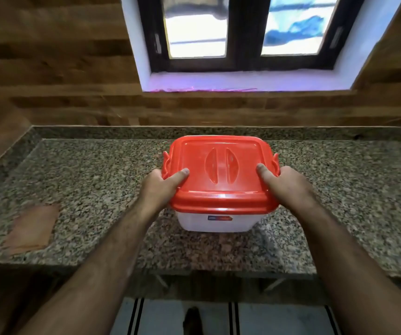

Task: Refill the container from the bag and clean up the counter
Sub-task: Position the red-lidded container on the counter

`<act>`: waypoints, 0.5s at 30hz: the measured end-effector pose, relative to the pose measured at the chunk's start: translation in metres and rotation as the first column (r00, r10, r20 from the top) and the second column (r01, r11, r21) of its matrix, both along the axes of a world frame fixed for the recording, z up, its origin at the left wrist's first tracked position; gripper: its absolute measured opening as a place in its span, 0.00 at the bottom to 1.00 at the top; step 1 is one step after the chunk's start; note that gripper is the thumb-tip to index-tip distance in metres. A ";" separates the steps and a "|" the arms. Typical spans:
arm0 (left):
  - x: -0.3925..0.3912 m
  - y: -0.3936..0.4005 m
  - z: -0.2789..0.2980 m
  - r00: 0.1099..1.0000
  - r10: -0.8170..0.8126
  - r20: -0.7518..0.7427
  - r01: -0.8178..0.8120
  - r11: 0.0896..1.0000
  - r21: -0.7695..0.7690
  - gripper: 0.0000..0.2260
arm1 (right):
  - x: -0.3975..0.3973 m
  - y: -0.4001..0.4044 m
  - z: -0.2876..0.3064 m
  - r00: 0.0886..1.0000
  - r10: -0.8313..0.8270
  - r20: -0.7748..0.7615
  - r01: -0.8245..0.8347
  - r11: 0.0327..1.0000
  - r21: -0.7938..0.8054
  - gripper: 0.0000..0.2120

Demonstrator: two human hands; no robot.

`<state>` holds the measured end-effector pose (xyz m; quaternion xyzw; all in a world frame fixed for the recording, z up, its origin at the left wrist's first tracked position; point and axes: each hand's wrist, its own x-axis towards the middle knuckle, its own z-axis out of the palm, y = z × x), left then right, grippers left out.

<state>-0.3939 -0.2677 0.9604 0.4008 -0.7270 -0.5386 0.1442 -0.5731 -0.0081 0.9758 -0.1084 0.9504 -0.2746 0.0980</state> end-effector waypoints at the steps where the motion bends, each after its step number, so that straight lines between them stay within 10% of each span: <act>1: -0.011 -0.008 -0.003 1.000 -0.013 0.003 0.013 1.000 0.004 0.28 | -0.010 -0.006 -0.002 1.000 -0.002 0.009 0.002 1.000 -0.002 0.37; 8: -0.060 -0.041 -0.018 0.994 -0.084 0.066 0.086 0.996 -0.029 0.20 | -0.058 -0.035 -0.013 0.999 -0.038 0.022 0.037 0.998 0.051 0.34; 15: -0.065 -0.044 -0.016 0.984 -0.067 0.163 0.072 0.997 -0.025 0.32 | -0.074 -0.032 -0.018 0.999 -0.039 0.034 0.043 0.993 -0.112 0.32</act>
